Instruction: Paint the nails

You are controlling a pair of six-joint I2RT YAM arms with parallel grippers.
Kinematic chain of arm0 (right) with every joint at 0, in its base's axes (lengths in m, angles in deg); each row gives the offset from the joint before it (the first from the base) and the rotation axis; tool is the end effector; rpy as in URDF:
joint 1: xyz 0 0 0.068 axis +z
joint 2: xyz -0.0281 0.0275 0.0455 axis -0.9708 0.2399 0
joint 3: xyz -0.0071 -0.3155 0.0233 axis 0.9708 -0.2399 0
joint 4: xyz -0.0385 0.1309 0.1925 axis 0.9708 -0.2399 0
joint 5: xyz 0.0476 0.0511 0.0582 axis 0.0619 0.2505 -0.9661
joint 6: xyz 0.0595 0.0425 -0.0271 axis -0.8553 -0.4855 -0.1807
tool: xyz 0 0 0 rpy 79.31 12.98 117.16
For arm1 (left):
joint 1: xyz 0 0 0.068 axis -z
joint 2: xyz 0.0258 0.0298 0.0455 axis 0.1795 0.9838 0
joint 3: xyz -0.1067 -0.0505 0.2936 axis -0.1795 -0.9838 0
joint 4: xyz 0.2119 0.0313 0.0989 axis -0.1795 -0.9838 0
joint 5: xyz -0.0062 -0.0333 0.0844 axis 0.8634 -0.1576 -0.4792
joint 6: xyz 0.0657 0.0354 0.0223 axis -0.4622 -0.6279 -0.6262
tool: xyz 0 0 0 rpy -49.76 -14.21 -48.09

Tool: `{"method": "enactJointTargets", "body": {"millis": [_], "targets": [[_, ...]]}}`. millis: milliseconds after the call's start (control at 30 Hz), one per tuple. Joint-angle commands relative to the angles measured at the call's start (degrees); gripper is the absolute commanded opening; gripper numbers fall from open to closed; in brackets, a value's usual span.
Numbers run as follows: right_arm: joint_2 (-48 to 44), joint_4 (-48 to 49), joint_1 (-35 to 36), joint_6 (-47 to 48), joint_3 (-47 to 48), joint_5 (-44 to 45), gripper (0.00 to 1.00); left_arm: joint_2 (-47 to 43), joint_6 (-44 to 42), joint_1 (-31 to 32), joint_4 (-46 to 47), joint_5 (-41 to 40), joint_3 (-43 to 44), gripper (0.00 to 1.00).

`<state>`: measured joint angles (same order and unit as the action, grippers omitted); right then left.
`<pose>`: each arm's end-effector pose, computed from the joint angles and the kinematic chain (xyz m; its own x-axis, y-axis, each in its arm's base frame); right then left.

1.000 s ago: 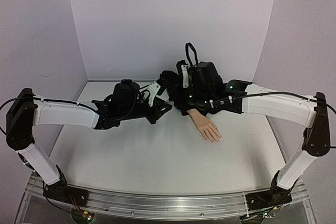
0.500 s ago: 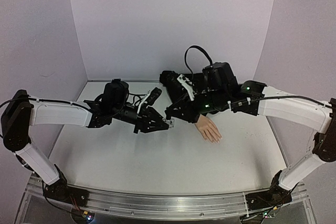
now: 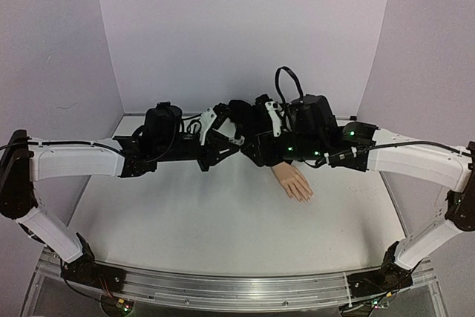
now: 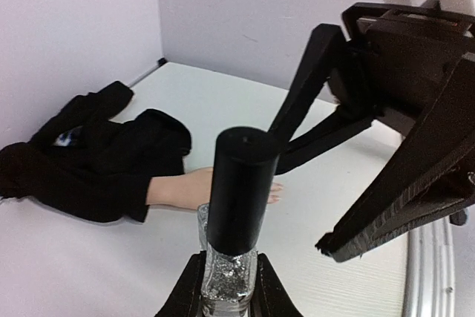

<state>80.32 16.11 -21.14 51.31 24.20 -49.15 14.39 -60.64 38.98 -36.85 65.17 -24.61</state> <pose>0.1940 0.2840 0.3710 -0.4507 -0.2021 -0.8695 -0.7605 0.5969 0.2555 0.2116 -0.2822 0.3369 -0.0917 0.2157 -0.9721 0.9421 0.3349 -0.0146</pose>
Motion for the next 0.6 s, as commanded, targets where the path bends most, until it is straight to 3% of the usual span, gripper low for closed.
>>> {"method": "enactJointTargets", "body": {"millis": [0, 167, 467, 567], "targets": [[0.5, 1.8, 0.1, -9.8, 3.7, 10.1, 0.55, 1.1, -3.2, 3.1, -1.5, -18.7, 3.7, 0.00], [4.2, -0.5, 0.4, -12.2, 8.9, 12.5, 0.48, 3.1, -3.0, 4.9, -1.5, -23.9, 5.0, 0.00], [11.6, -3.4, 0.6, -13.1, 16.8, 10.1, 0.37, 3.6, -2.8, 6.0, -0.7, -24.5, 5.6, 0.00], [12.5, -3.5, 0.6, -12.9, 17.5, 9.6, 0.30, 3.6, -2.4, 6.2, -0.5, -24.3, 5.4, 0.00]]}}
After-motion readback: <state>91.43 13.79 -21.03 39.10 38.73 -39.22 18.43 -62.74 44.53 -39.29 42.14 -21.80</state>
